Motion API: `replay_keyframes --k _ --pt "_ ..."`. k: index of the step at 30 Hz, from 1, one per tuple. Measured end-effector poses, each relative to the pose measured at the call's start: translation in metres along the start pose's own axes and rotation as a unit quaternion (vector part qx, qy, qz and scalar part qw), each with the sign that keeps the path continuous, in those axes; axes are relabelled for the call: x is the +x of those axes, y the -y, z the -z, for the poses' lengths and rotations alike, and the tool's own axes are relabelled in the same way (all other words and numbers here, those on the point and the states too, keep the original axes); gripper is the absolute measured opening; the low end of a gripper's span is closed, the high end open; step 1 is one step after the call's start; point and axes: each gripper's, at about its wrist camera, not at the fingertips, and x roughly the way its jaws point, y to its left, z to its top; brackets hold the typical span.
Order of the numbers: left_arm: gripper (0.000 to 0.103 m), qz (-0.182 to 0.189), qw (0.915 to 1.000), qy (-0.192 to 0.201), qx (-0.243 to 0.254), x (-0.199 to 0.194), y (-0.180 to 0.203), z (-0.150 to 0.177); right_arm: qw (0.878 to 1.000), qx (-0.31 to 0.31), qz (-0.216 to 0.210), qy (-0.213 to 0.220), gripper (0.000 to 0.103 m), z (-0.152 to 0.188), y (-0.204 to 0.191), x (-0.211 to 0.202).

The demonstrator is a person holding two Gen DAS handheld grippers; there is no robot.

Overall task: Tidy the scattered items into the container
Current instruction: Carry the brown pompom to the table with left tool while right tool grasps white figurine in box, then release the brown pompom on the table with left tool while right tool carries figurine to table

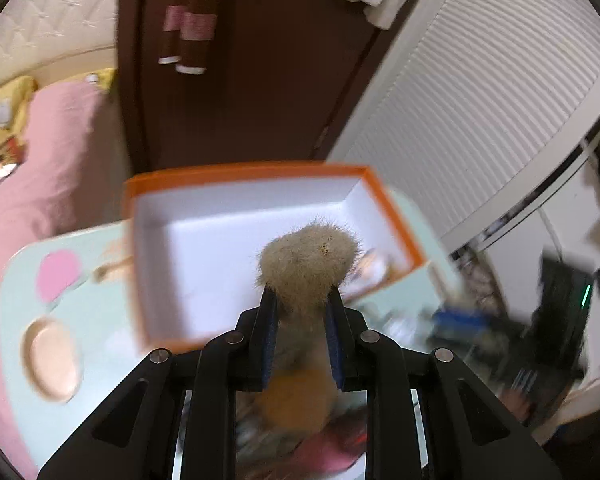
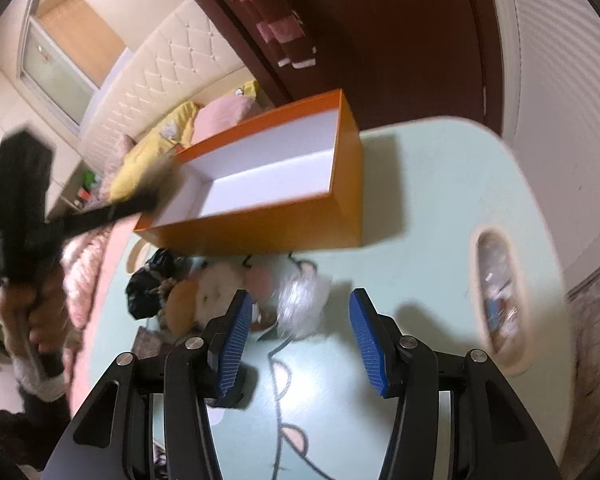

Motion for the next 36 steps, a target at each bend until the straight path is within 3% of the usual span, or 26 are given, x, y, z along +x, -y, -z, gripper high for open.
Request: replay_keyframes --k 3,7,9,13,15,20,26,32,36 --pt "0.023 -0.004 0.9997 -0.017 -0.016 -0.007 -0.018 0.03 0.999 -0.036 0.018 -0.01 0.05 -0.017 -0.014 -0.003" --pt "0.023 0.007 0.9989 -0.032 -0.032 -0.007 -0.032 0.061 0.988 -0.12 0.093 -0.031 0.044 -0.054 -0.043 0.001" --pt "0.023 0.022 0.9985 -0.035 -0.037 -0.003 -0.031 0.07 0.978 -0.159 0.116 -0.072 0.037 -0.077 -0.052 0.005" --pt "0.023 0.021 0.9982 -0.019 -0.052 0.002 -0.026 0.083 0.957 -0.188 0.108 -0.192 0.034 -0.109 -0.059 0.036" --pt "0.023 0.015 0.9984 -0.003 -0.055 0.001 -0.025 0.083 0.94 -0.198 0.119 -0.25 0.028 -0.114 -0.06 0.061" --pt "0.029 0.0 0.9982 0.043 -0.042 -0.003 -0.018 0.09 0.91 -0.191 0.126 -0.346 0.027 -0.119 -0.059 0.104" --pt "0.029 0.027 0.9961 0.053 -0.065 -0.006 -0.023 0.093 0.878 -0.189 0.164 -0.407 0.028 -0.111 -0.06 0.142" --pt "0.029 0.047 0.994 0.057 -0.081 -0.01 -0.028 0.095 0.865 -0.197 0.205 -0.413 0.033 -0.112 -0.061 0.162" --pt "0.029 0.048 0.9935 0.06 -0.084 -0.012 -0.028 0.095 0.862 -0.185 0.209 -0.422 0.034 -0.112 -0.062 0.178"
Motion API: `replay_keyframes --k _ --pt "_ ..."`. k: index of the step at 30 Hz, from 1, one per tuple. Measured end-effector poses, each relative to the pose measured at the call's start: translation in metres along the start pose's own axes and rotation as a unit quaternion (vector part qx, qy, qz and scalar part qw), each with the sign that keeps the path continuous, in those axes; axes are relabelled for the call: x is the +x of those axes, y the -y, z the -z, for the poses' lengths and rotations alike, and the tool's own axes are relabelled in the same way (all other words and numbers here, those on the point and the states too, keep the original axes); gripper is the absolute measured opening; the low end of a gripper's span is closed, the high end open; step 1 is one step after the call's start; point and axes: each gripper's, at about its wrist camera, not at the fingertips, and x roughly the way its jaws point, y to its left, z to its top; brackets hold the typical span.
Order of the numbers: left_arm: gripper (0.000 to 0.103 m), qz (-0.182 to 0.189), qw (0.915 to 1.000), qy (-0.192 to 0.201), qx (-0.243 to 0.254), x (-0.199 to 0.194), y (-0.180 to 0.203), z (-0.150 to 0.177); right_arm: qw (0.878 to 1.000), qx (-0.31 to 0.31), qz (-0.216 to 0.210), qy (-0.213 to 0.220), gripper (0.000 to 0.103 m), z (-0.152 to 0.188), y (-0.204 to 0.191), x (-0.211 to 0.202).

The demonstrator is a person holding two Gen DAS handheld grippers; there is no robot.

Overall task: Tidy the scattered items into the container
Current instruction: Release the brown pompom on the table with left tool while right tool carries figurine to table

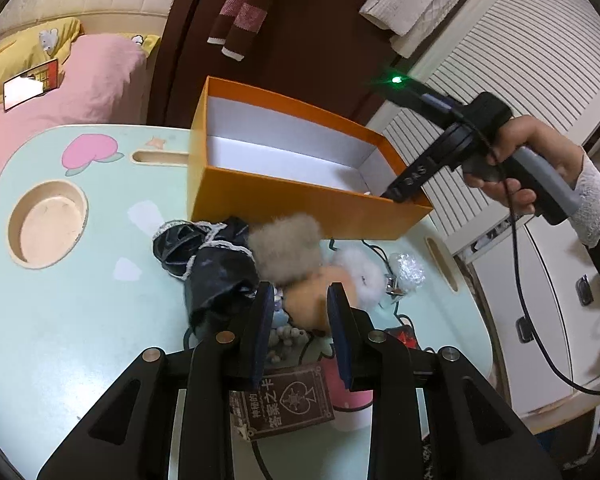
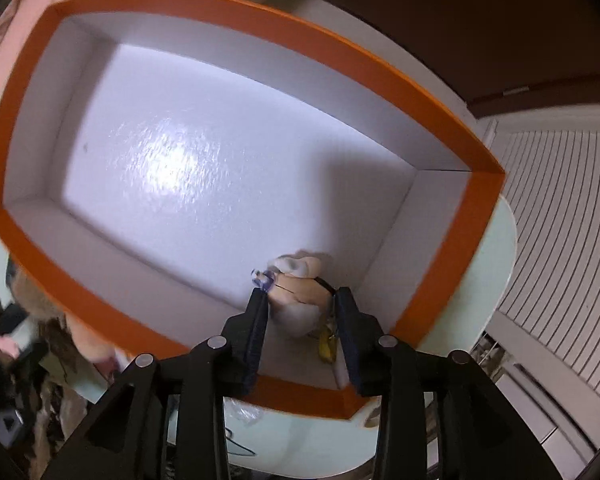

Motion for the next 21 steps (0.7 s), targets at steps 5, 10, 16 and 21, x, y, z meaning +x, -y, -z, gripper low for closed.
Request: replay_keyframes --k 5,10,16,21 --pt "0.029 0.004 1.0 0.004 -0.002 -0.004 0.001 -0.001 1.0 0.005 -0.012 0.005 0.032 -0.006 0.001 0.0" --pt "0.029 -0.001 0.9999 0.009 -0.01 -0.008 -0.004 -0.003 0.998 0.015 -0.03 0.061 0.032 0.002 0.004 -0.012" --pt "0.029 -0.001 0.9996 0.024 -0.018 -0.021 -0.013 -0.003 0.972 0.02 -0.107 0.21 0.032 0.042 0.007 -0.076" --pt "0.041 0.002 0.999 0.031 -0.032 -0.026 -0.018 0.002 0.944 -0.005 -0.2 0.262 0.032 0.092 -0.01 -0.084"
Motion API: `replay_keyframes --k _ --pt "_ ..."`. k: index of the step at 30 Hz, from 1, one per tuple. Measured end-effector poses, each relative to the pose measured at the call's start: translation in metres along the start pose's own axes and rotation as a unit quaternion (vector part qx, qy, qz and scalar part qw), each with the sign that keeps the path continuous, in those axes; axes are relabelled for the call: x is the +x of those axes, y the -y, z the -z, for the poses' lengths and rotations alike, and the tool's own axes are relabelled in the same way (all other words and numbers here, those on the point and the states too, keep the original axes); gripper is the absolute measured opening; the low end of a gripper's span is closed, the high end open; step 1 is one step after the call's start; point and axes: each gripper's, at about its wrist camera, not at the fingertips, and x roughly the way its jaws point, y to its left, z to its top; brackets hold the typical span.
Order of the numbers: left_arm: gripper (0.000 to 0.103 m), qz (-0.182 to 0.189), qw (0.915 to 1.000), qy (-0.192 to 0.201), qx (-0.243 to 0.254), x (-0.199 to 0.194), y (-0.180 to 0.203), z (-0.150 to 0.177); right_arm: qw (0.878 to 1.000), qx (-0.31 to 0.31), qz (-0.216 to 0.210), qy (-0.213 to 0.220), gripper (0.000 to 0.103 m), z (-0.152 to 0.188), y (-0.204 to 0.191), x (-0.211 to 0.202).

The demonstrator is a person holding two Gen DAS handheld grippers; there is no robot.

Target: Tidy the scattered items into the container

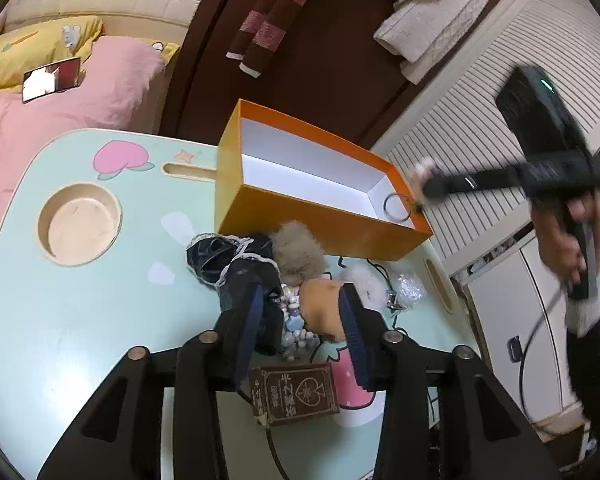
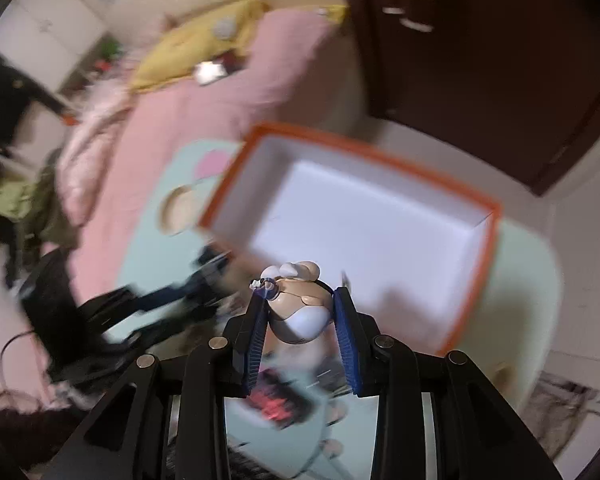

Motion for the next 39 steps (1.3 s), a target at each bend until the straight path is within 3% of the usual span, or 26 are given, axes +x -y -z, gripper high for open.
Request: replay_keyframes --k 7,11,15,17,21,25,30,37,39 --pt "0.042 -0.008 0.9999 -0.007 0.003 -0.001 0.004 0.009 0.998 0.046 -0.05 -0.016 0.032 0.055 -0.001 0.057" --pt "0.042 -0.009 0.9998 -0.011 0.013 -0.001 0.011 0.014 0.998 0.056 -0.014 -0.004 0.032 0.082 -0.003 0.072" --pt "0.042 -0.009 0.9996 -0.015 0.022 0.0 0.017 0.019 0.997 0.047 -0.003 0.058 0.035 0.093 -0.012 0.051" --pt "0.042 -0.011 0.9995 -0.021 0.021 0.001 0.017 0.022 0.994 0.046 0.003 0.095 0.051 0.098 -0.015 0.038" --pt "0.042 -0.024 0.9991 -0.022 0.029 -0.003 0.021 0.027 0.987 0.042 0.021 0.156 0.055 0.112 -0.027 0.024" --pt "0.042 -0.056 0.9973 -0.015 0.046 -0.01 0.027 0.038 0.97 0.034 0.101 0.218 0.059 0.141 -0.046 0.014" --pt "0.042 -0.114 0.9905 -0.005 0.077 -0.026 0.035 0.065 0.952 0.057 0.119 0.277 0.06 0.191 -0.055 0.007" --pt "0.042 -0.117 0.9904 -0.028 0.069 -0.029 0.028 0.094 0.948 0.042 0.205 0.241 0.063 0.227 -0.07 0.042" --pt "0.042 -0.116 0.9905 -0.026 0.069 -0.026 0.028 0.095 0.953 0.036 0.204 0.222 0.063 0.229 -0.07 0.051"
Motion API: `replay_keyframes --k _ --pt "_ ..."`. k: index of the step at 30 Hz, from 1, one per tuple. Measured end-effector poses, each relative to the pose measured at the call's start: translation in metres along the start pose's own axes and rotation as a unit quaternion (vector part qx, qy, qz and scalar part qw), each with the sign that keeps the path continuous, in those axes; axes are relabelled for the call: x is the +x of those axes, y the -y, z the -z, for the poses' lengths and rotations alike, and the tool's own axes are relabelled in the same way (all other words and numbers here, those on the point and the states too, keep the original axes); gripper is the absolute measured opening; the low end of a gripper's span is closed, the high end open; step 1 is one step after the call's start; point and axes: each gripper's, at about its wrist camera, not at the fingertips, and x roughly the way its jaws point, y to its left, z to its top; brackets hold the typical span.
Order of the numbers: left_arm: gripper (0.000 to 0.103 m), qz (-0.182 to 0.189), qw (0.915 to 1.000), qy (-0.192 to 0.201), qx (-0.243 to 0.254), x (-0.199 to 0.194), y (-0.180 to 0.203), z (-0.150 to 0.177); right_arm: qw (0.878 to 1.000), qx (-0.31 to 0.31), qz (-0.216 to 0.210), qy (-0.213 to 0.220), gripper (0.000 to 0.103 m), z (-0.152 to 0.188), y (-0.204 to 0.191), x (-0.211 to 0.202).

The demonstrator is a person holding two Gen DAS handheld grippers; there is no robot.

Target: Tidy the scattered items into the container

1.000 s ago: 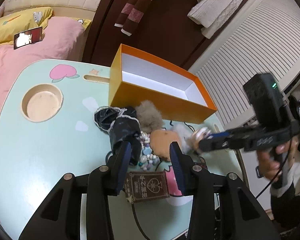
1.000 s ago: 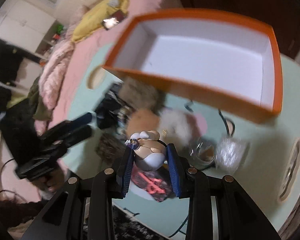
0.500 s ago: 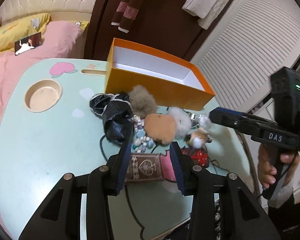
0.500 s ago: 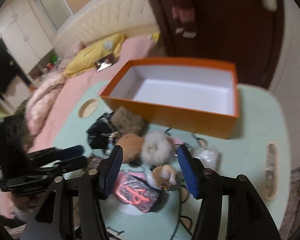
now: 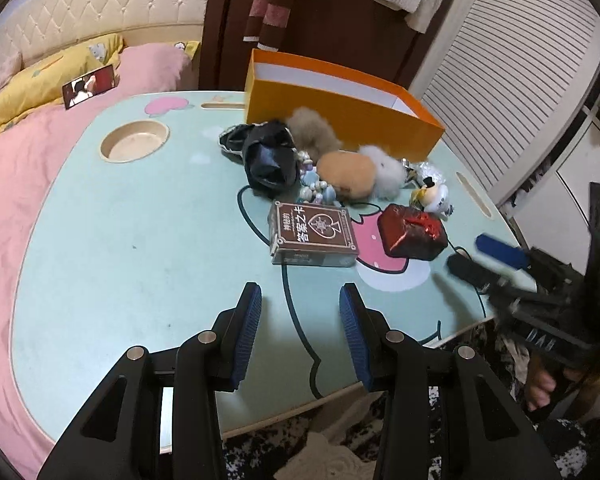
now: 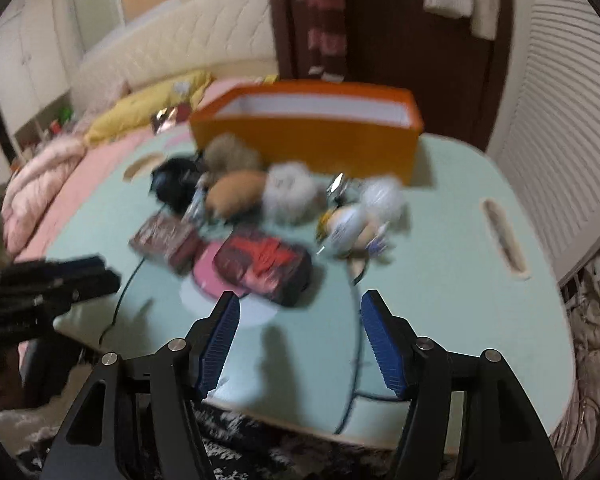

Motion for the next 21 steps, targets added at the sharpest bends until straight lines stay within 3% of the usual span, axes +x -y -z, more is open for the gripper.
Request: replay_keyframes --k 5,7,8,10,17,19,21 --pt "0.042 -0.043 0.9988 -0.001 0.022 0.019 0.01 -0.003 1.0 -0.002 0.022 -0.02 0.064 0.001 0.002 0.011" --pt "0.043 -0.059 0.9976 0.001 0.036 0.023 0.015 -0.004 0.999 -0.001 0.027 -0.04 0.072 0.003 0.003 0.017" --pt "0.048 -0.07 0.9965 -0.001 0.045 0.025 0.018 -0.004 0.998 0.0 0.03 -0.048 0.084 0.004 0.004 0.021" --pt "0.06 -0.099 0.9929 -0.005 0.066 0.031 0.026 -0.002 0.998 0.004 0.033 -0.056 0.095 0.005 0.006 0.023" --pt "0.095 -0.107 0.9916 0.002 0.073 0.037 0.023 0.002 0.997 0.004 0.037 -0.064 0.103 0.008 0.009 0.024" --pt "0.103 -0.112 0.9913 0.011 0.067 0.037 0.018 0.004 0.997 0.003 0.037 -0.064 0.103 0.007 0.01 0.024" --pt "0.103 -0.11 0.9914 0.019 0.069 0.036 0.016 0.006 0.997 0.003 0.037 -0.064 0.103 0.007 0.01 0.024"
